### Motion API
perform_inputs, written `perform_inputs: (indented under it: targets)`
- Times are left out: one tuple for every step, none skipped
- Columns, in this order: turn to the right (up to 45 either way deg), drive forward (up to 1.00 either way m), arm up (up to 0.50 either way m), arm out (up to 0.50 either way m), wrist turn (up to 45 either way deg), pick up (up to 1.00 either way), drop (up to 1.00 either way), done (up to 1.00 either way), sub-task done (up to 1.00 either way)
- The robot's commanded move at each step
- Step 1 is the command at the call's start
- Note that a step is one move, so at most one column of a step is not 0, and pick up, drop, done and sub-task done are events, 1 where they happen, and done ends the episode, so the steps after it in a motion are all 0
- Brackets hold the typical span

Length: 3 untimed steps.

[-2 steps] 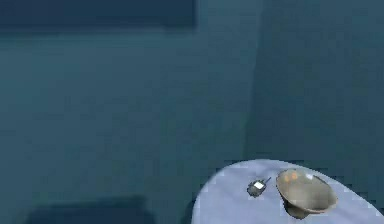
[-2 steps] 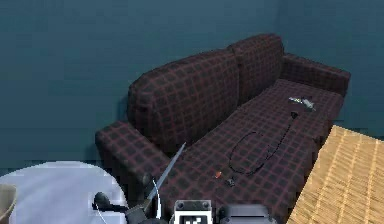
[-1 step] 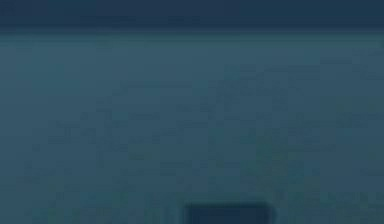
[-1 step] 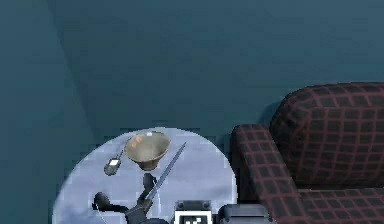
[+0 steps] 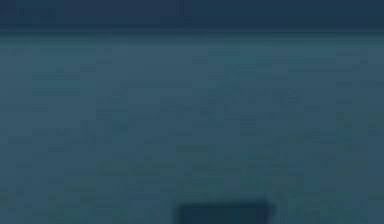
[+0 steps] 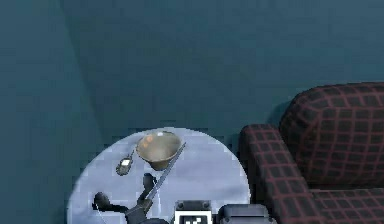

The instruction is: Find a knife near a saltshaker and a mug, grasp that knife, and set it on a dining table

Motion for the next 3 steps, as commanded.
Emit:
perform_inputs:
  targets:
    - [45.0, 0.0, 0.0, 0.0, 0.0, 0.0, 0.0, 0.0, 0.0]
    - [45.0, 0.0, 0.0, 0.0, 0.0, 0.0, 0.0, 0.0, 0.0]
    - [45.0, 0.0, 0.0, 0.0, 0.0, 0.0, 0.0, 0.0, 0.0]
